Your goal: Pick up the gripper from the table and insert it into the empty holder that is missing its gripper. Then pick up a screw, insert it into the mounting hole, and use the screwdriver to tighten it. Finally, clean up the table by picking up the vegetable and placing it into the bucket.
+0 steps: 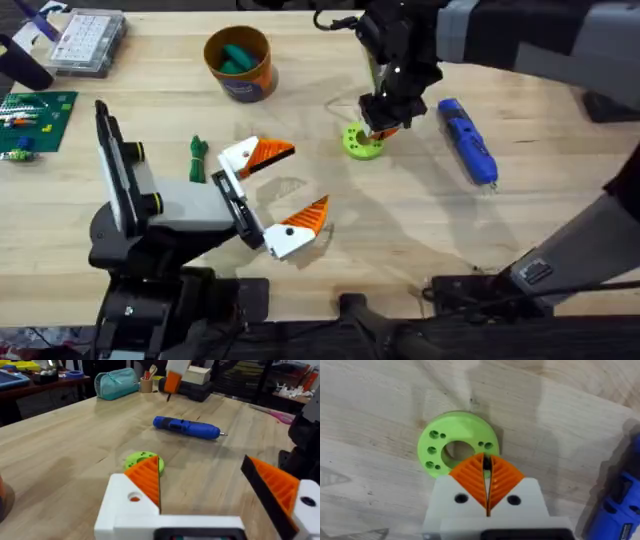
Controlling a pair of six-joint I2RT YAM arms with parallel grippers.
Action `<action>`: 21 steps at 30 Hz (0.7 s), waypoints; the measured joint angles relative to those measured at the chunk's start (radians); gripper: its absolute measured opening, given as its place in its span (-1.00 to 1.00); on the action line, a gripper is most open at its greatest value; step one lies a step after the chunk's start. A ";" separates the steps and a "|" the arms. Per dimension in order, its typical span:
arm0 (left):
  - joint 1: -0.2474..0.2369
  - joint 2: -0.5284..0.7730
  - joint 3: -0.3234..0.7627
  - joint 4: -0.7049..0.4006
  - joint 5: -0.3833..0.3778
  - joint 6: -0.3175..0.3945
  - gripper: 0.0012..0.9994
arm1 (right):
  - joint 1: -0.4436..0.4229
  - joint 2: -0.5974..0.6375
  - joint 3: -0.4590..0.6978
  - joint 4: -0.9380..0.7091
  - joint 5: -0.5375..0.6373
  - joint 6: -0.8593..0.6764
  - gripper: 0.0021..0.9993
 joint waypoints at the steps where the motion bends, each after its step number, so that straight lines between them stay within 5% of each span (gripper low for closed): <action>1: 0.000 0.000 0.000 0.000 0.000 0.000 0.98 | 0.000 0.000 0.000 0.000 0.000 0.000 -0.99; 11: 0.000 0.000 0.000 0.000 0.000 0.000 0.98 | 0.000 -0.015 0.000 -0.008 0.000 0.000 -0.99; 21: 0.000 0.000 0.000 0.000 0.000 0.000 0.98 | 0.000 -0.195 0.092 -0.187 0.001 -0.003 -0.99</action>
